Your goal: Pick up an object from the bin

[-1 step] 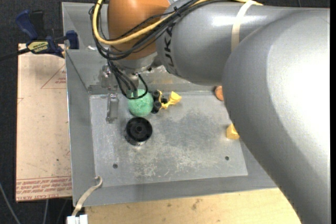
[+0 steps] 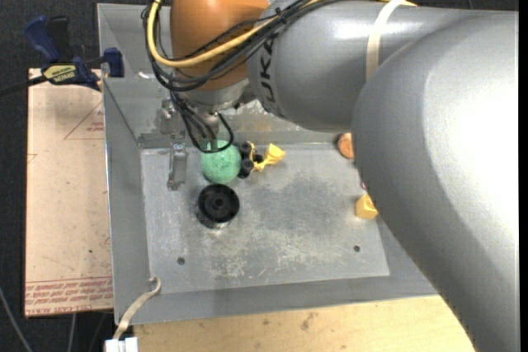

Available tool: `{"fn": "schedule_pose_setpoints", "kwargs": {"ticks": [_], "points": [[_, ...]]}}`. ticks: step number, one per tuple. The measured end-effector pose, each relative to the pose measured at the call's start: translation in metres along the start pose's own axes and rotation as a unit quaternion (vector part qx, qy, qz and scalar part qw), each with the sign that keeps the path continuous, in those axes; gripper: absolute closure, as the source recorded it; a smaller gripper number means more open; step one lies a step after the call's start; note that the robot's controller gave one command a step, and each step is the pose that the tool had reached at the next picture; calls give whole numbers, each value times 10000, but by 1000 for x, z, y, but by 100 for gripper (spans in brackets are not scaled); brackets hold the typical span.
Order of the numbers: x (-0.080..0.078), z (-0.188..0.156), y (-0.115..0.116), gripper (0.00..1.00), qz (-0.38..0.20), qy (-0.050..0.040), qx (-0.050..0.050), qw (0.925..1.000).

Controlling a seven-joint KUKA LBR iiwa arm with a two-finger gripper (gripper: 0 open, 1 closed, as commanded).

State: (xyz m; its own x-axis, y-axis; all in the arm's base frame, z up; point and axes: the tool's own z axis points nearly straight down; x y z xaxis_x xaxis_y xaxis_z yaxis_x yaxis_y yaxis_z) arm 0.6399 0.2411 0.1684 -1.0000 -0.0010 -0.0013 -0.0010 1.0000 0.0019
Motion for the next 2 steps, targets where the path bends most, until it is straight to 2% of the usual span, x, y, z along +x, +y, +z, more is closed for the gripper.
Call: {"fn": "schedule_pose_setpoints", "kwargs": {"ticks": [1, 2], "points": [[12, 44, -60, 0, -338, -14, -2, 9994], [10, 62, -95, 0, -305, 16, 17, 9995]]}}
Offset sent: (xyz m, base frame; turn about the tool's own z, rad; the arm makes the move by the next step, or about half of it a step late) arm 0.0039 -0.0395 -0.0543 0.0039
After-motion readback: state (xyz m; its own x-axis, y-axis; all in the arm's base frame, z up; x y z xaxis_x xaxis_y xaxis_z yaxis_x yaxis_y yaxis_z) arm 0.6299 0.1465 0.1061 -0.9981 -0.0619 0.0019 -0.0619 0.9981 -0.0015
